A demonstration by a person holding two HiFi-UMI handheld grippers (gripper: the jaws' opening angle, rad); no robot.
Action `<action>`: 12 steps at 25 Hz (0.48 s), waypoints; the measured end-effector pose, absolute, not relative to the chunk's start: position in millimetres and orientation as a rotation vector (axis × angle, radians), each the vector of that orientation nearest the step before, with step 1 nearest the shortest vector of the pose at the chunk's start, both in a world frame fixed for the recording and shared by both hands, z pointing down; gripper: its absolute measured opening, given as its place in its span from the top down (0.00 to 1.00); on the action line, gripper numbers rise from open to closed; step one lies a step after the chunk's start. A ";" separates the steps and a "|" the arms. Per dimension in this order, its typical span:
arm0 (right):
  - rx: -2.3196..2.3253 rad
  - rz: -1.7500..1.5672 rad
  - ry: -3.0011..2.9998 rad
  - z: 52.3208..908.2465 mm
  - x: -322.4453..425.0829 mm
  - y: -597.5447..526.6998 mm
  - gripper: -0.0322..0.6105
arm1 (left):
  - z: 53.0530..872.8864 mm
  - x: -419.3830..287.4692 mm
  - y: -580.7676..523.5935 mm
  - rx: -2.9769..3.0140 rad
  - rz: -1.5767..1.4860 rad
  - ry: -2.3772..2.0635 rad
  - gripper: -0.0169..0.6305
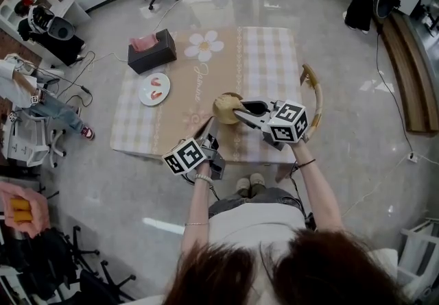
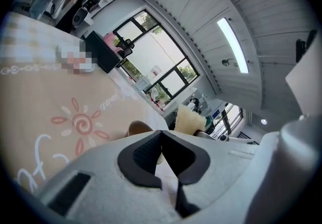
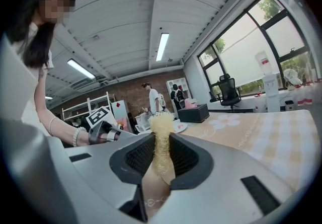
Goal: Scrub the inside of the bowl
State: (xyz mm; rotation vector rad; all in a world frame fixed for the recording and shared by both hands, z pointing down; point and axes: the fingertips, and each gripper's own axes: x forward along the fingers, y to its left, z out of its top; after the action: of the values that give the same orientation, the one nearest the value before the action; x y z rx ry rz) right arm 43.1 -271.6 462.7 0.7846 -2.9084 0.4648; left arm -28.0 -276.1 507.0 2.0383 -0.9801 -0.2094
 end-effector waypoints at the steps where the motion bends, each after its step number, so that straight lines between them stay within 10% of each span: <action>1: 0.802 0.476 -2.927 459.9 43.5 -272.0 0.83 | 506.0 -29.0 -276.5 2.059 -0.201 -0.995 0.95; 12: 0.941 0.547 -3.050 443.2 54.7 -271.4 0.83 | 483.0 -27.3 -280.5 2.268 -0.181 -1.103 0.96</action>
State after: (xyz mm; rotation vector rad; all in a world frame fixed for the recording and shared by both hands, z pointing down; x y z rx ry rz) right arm 54.7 -271.4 443.2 0.9411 -3.0504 0.5469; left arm -27.3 -280.5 483.0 2.2680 -1.1033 -0.1806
